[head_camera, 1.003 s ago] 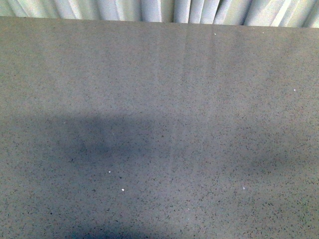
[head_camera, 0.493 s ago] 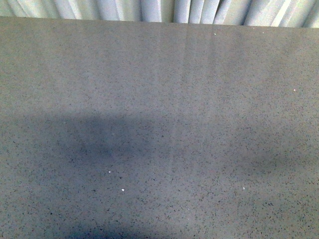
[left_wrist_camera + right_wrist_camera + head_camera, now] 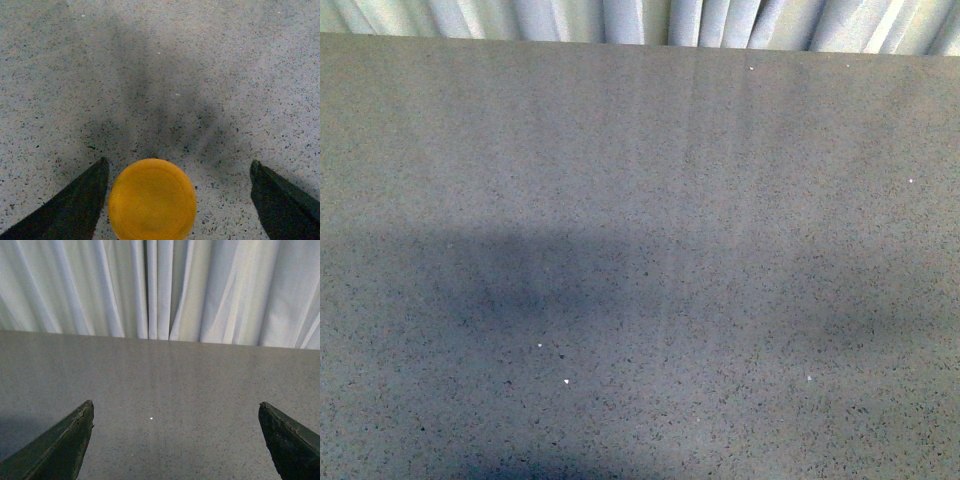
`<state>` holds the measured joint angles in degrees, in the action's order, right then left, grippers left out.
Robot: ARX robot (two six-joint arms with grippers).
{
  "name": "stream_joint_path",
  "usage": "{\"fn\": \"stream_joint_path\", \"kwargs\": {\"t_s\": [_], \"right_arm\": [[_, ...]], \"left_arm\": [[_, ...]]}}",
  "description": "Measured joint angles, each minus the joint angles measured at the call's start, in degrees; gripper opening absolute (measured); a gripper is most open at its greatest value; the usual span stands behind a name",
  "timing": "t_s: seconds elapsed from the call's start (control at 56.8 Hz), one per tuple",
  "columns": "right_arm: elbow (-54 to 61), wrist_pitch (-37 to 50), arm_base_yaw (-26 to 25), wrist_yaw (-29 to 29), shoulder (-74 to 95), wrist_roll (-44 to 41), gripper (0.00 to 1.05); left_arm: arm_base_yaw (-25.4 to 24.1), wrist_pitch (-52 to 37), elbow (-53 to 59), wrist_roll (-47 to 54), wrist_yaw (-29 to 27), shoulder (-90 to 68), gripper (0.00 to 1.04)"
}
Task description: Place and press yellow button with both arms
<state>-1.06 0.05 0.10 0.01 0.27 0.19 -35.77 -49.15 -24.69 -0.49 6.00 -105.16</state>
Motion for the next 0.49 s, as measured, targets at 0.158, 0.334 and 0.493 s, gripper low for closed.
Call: {"fn": "stream_joint_path", "kwargs": {"t_s": [0.158,0.334,0.493], "right_arm": [[0.0,0.0,0.0,0.0,0.0,0.0,0.96],[0.0,0.0,0.0,0.0,0.0,0.0,0.96],[0.0,0.0,0.0,0.0,0.0,0.0,0.96]], "left_arm": [[0.3,-0.4,0.6,0.3,0.0,-0.2,0.45],[0.3,-0.7,0.6,0.5,0.0,-0.4,0.35],[0.0,-0.2,0.6,0.9,0.3,0.2,0.35]]}}
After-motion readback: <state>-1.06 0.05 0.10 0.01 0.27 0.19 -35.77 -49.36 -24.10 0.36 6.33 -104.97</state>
